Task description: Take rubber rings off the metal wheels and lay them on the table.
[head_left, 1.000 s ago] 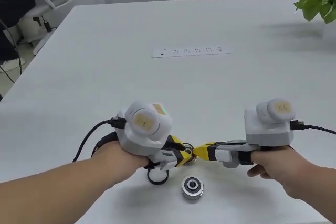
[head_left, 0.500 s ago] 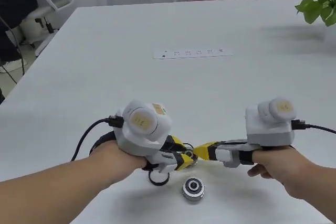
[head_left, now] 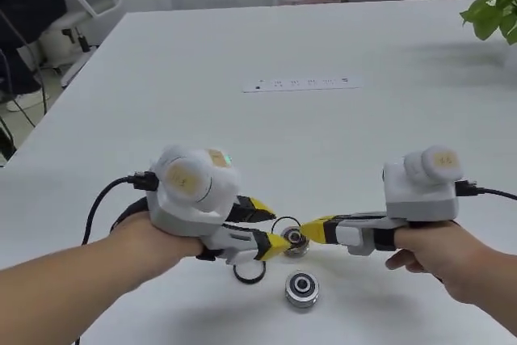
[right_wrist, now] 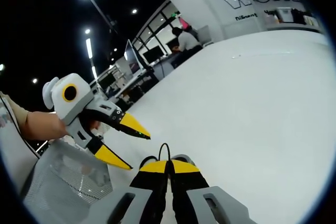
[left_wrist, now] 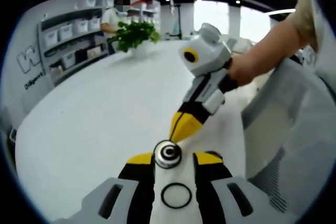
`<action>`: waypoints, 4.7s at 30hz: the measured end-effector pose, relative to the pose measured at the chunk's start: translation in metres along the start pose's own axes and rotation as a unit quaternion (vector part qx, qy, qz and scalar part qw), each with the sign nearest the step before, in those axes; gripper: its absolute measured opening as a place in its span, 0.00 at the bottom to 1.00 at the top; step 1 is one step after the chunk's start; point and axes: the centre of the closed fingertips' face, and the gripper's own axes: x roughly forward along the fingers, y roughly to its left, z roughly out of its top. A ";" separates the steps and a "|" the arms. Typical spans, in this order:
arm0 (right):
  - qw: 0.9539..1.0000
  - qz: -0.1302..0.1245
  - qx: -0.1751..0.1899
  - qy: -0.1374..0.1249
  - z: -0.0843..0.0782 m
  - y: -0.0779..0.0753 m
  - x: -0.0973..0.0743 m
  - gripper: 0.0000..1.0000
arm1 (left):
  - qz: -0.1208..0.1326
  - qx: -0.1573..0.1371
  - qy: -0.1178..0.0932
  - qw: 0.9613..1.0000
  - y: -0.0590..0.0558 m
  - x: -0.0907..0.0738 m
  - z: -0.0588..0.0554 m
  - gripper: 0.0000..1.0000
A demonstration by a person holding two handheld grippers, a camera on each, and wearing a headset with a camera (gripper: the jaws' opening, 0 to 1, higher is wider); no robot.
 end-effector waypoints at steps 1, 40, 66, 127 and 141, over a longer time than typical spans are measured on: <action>1.000 0.001 0.000 0.000 0.000 0.000 0.000 0.00 | 0.000 -0.001 -0.002 1.000 0.000 -0.002 0.000 0.31; 0.999 0.044 0.003 0.029 0.001 0.038 0.015 0.00 | 0.054 -0.048 -0.037 0.997 0.004 -0.087 -0.025 0.51; 0.995 0.053 0.031 0.082 -0.025 0.035 0.040 0.00 | 0.073 -0.062 -0.040 0.995 0.008 -0.104 -0.041 0.57; 0.994 0.044 0.059 0.079 -0.032 0.024 0.045 0.00 | 0.070 -0.080 -0.028 0.994 0.010 -0.098 -0.054 0.55; 0.995 0.039 0.032 0.088 -0.035 0.026 0.046 0.07 | 0.066 -0.079 -0.025 0.994 0.007 -0.097 -0.054 0.55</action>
